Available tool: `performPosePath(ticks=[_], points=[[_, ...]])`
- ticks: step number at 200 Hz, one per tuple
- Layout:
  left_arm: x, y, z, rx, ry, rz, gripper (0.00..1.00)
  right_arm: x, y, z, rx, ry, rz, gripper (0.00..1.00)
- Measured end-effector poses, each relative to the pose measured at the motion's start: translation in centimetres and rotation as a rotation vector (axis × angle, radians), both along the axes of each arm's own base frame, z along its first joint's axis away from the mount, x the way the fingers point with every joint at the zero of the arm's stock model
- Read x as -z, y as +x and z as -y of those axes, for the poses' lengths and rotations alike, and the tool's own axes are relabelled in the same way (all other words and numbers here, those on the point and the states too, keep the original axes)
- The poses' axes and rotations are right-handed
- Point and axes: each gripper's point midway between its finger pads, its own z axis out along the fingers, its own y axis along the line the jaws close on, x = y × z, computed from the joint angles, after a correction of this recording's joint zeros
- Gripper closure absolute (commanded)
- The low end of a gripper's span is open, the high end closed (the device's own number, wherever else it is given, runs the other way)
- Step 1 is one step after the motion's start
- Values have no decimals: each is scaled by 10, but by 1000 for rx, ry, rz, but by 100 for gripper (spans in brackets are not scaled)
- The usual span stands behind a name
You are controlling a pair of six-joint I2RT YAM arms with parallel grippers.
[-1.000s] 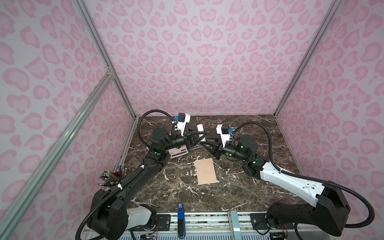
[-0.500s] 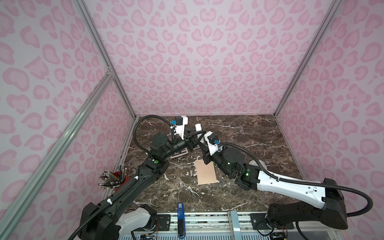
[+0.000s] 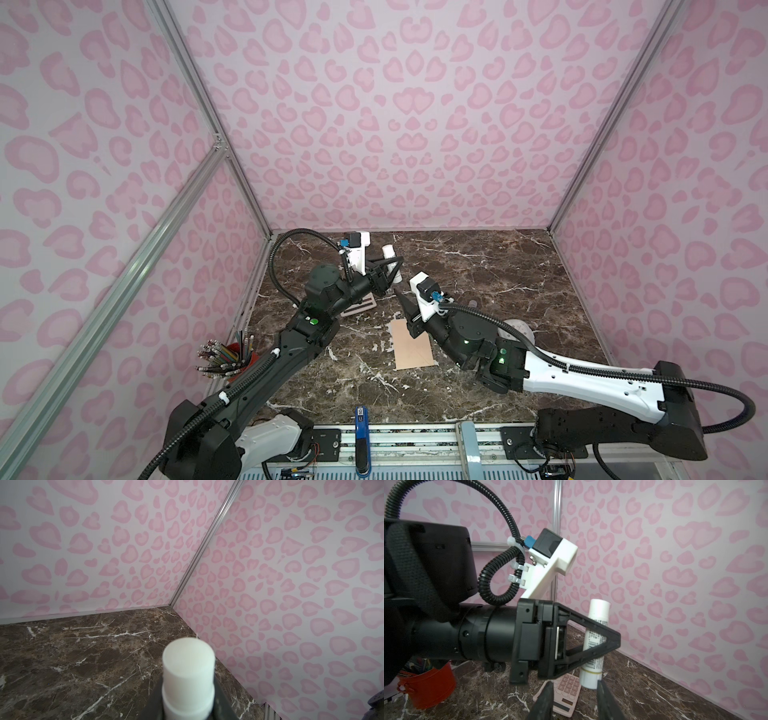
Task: Place the letter into the envelope and seal it
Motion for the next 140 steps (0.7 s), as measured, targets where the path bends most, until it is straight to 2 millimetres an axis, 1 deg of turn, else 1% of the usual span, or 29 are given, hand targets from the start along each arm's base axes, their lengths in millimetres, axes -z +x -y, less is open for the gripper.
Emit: performPosePath(ticks=[36, 63, 75, 100, 140], points=[[-10, 10, -8, 24, -46, -4, 96, 21, 4, 22, -101, 28, -69, 62], [-19, 4, 1, 135, -87, 8, 96, 35, 10, 33, -178, 73, -136, 62], [-23, -2, 7, 196, -103, 20, 96, 37, 14, 36, -211, 106, -162, 62], [-29, -16, 15, 311, -129, 47, 96, 32, 20, 36, -297, 187, -193, 61], [-34, -35, 21, 425, -134, 92, 97, 18, 19, 24, -459, 291, -229, 56]])
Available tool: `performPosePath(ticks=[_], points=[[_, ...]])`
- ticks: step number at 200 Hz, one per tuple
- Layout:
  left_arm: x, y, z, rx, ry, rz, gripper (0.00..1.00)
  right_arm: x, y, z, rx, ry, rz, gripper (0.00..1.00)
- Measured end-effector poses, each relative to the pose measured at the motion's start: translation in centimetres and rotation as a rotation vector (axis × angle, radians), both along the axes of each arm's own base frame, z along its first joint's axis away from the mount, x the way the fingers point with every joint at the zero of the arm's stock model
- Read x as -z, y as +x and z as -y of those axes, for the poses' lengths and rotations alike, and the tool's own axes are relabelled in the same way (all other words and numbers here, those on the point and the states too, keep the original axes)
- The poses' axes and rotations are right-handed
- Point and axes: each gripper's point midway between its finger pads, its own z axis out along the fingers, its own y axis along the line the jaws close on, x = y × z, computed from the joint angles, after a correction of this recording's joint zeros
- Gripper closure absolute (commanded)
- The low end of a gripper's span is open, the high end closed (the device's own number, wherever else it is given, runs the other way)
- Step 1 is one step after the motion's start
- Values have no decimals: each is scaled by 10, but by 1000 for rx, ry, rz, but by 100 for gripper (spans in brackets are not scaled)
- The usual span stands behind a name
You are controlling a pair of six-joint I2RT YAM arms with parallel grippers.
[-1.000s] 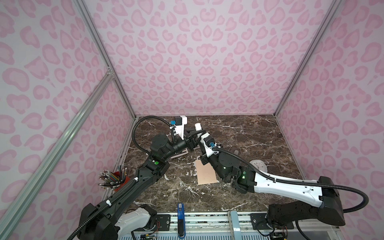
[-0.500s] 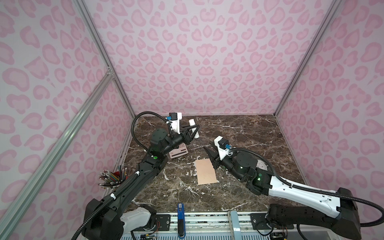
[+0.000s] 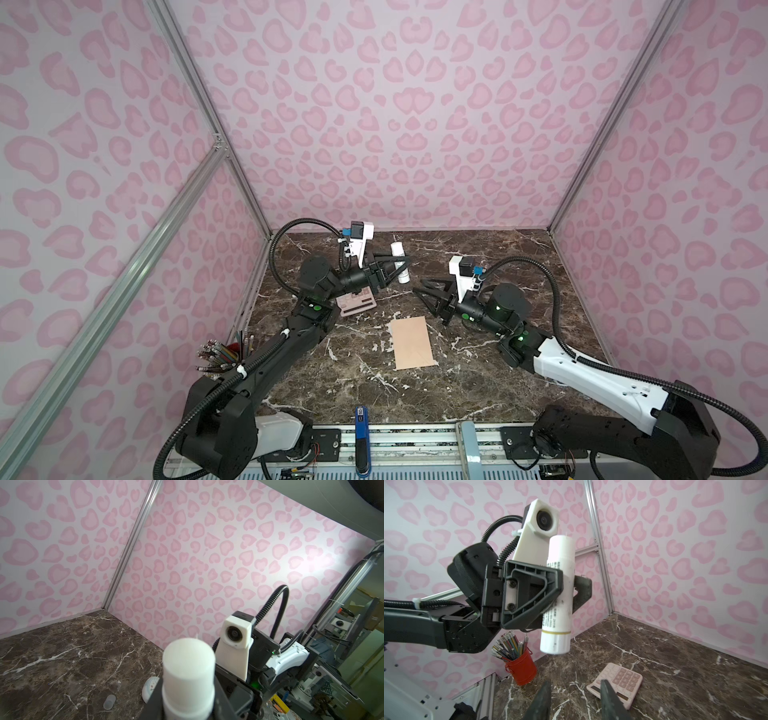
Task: Place the letter into the envelope and seal it
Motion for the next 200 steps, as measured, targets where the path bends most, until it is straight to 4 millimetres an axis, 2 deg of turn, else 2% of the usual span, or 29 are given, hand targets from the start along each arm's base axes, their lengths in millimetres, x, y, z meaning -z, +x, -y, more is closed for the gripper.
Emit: performPosePath(ticks=[39, 66, 98, 161, 200], points=[[2, -5, 2, 40, 2, 17, 96, -15, -9, -14, -122, 58, -8, 54], [3, -7, 4, 62, -1, 18, 96, -21, -11, -19, -158, 71, -5, 57], [2, -10, 5, 86, -6, 21, 96, -19, -10, -23, -178, 69, -20, 64], [2, -9, 6, 103, -22, 26, 97, -13, -9, -27, -197, 60, -39, 61], [0, -10, 6, 114, -32, 23, 97, -11, -8, -29, -199, 54, -47, 69]])
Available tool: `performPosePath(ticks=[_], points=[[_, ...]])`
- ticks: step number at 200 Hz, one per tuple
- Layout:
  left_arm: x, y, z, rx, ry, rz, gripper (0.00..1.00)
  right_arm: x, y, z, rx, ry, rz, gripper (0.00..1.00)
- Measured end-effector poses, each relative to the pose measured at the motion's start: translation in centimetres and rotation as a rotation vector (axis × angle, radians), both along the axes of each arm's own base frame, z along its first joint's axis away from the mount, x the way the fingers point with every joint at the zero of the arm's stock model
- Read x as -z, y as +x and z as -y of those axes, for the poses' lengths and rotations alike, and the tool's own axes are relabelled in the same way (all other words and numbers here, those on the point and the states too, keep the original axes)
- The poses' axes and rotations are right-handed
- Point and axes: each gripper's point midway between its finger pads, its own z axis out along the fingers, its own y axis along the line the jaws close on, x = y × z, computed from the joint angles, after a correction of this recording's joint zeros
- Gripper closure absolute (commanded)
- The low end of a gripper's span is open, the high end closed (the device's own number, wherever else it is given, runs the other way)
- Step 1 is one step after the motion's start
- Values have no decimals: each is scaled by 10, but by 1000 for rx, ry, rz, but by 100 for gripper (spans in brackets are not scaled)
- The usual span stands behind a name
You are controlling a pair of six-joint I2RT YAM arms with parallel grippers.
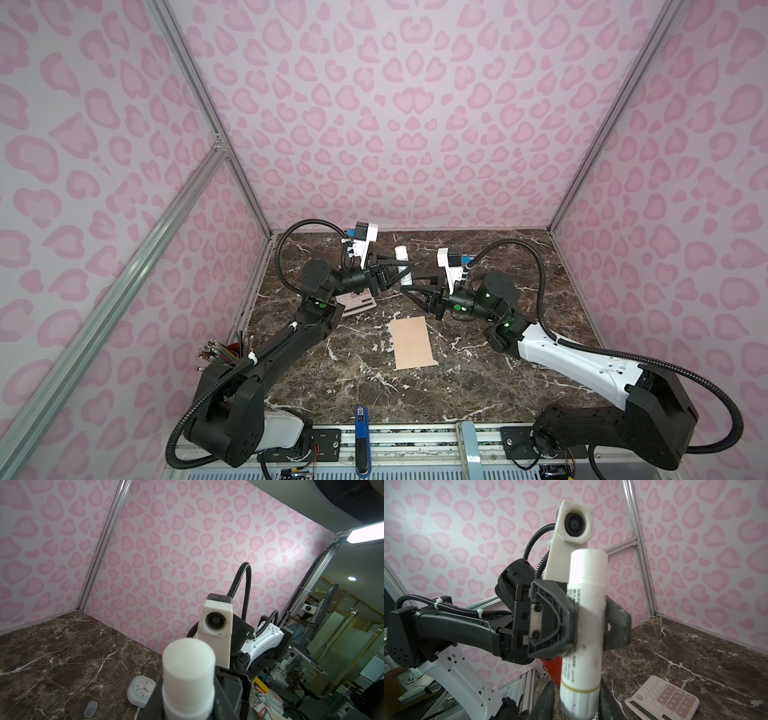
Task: Place the letter into the envelope and seal it
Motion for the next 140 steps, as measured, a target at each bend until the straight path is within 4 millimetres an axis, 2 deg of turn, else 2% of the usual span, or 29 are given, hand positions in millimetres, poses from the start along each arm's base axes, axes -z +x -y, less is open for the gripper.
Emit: performPosePath(ticks=[85, 140], points=[[2, 0, 0, -11, 8, 18, 97, 0, 3, 0, 12, -10, -12, 73], [4, 2, 2, -111, 78, 53, 97, 1, 6, -1, 52, -36, -16, 76]])
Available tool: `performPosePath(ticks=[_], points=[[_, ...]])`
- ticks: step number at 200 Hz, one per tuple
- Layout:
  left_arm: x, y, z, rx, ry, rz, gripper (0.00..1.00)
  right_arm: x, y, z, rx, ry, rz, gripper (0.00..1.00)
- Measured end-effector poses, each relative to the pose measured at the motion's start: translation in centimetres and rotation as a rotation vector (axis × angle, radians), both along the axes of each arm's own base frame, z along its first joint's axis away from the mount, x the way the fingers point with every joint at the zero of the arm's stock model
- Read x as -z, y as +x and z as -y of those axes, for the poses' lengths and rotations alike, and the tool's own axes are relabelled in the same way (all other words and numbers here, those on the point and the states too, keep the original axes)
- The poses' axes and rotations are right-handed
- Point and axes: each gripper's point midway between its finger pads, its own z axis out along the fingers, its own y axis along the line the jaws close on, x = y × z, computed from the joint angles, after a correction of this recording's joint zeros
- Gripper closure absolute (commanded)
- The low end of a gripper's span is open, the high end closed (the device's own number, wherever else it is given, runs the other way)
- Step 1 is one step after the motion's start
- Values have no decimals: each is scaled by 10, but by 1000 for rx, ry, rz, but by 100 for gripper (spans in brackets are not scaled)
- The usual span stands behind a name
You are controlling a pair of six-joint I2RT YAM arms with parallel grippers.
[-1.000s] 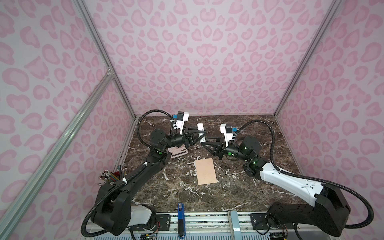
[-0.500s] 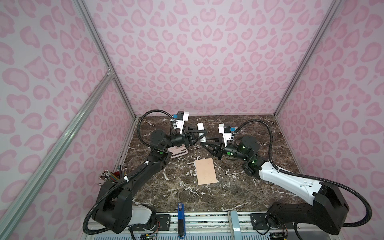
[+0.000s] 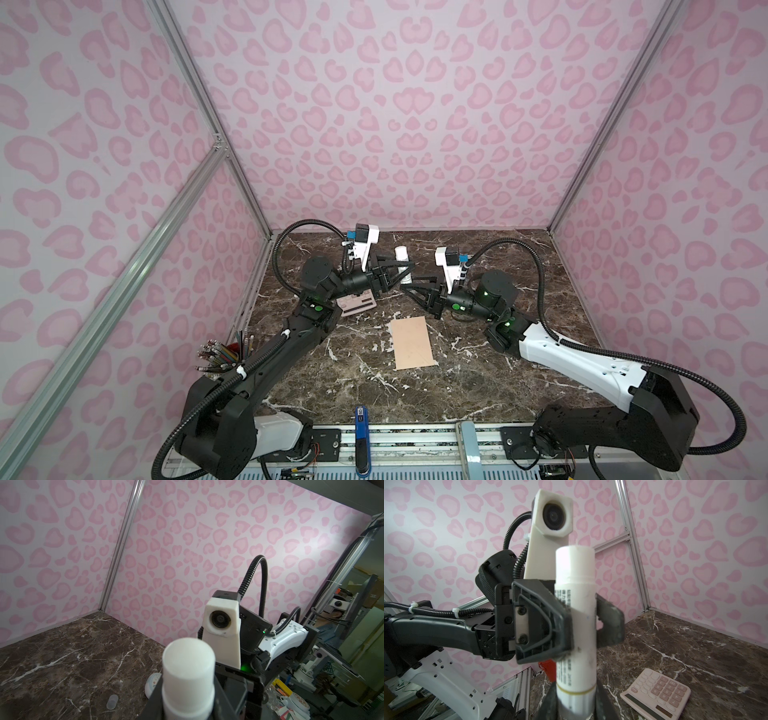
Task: Place the letter into the envelope and seal it
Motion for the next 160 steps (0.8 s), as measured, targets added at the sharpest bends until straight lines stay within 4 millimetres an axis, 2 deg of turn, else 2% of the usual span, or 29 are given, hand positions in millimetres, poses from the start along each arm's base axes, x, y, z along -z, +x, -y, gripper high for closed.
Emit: performPosePath(ticks=[56, 98, 160], points=[[2, 3, -5, -97, 26, 24, 97, 2, -2, -9, 125, -95, 44, 75], [2, 3, -9, -179, 33, 31, 97, 1, -6, -7, 302, -167, 115, 76], [3, -4, -10, -195, 37, 30, 97, 1, -18, -9, 586, -268, 236, 75]])
